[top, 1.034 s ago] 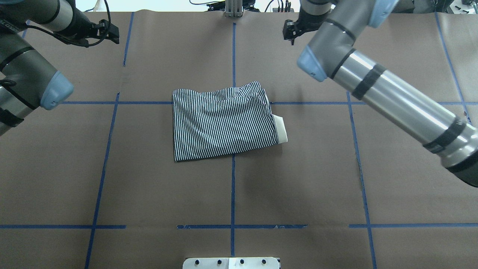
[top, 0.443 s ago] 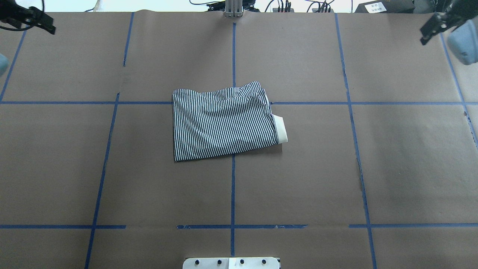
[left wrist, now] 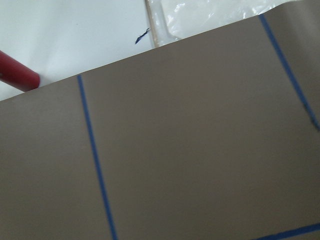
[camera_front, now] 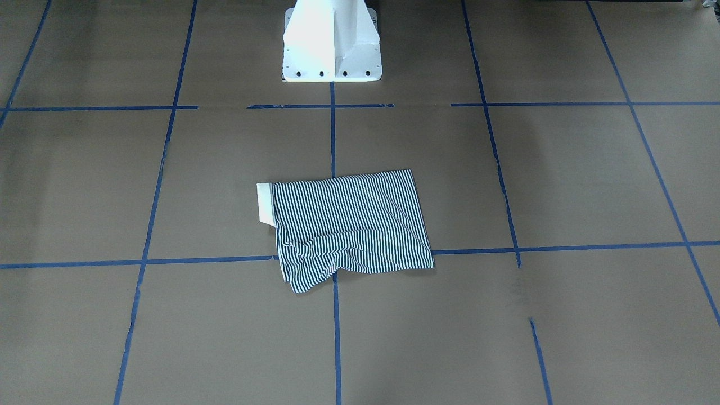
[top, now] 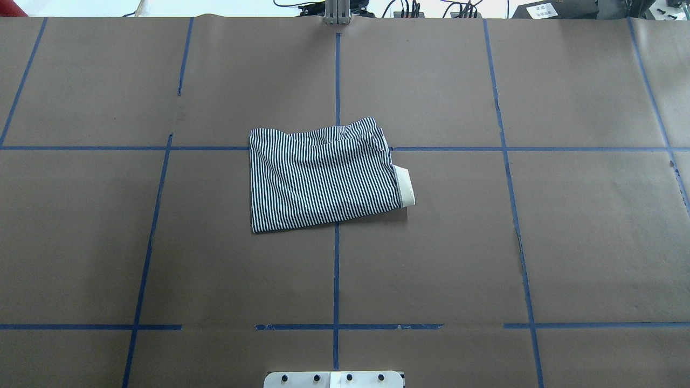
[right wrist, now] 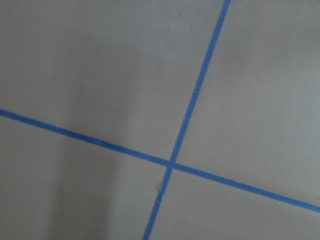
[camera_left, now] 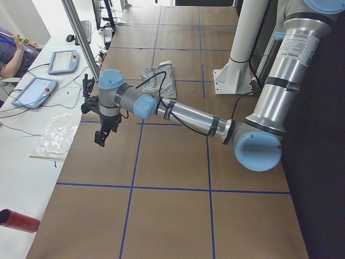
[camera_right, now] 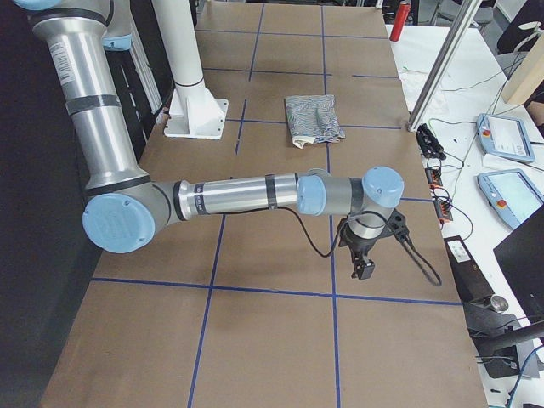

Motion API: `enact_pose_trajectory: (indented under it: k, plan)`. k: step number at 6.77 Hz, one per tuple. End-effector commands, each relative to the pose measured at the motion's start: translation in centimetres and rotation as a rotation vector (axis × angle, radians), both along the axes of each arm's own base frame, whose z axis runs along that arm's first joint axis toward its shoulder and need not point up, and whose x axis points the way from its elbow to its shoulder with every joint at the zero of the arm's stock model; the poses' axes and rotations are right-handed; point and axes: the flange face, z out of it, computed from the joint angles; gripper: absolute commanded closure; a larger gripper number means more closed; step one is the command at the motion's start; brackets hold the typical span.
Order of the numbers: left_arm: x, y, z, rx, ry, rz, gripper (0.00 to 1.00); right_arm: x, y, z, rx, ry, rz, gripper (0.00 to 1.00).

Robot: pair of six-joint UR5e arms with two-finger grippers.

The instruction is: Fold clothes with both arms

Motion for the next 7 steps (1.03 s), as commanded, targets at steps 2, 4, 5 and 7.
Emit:
enact_pose_trajectory:
  k: [2,4,5,7]
  plan:
    - [-2.8,5.5,4.4,0.012,0.014,0.056,0.0,3.2,4.6,1.9,0.021,0.001,0.005,0.0]
    - [-2.7,8.4,9.5,-0.066,0.008,0.055,0.0,3.0,6.8,4.4,-0.026,0.01,0.004,0.0]
    - [-2.7,8.7,10.7,-0.1,0.013,0.055,0.0,2.9,7.4,5.1,-0.043,0.001,0.006,0.0]
    - [-2.5,9.1,10.5,-0.215,0.047,0.033,0.0,2.6,7.9,6.4,-0.081,-0.037,0.023,0.0]
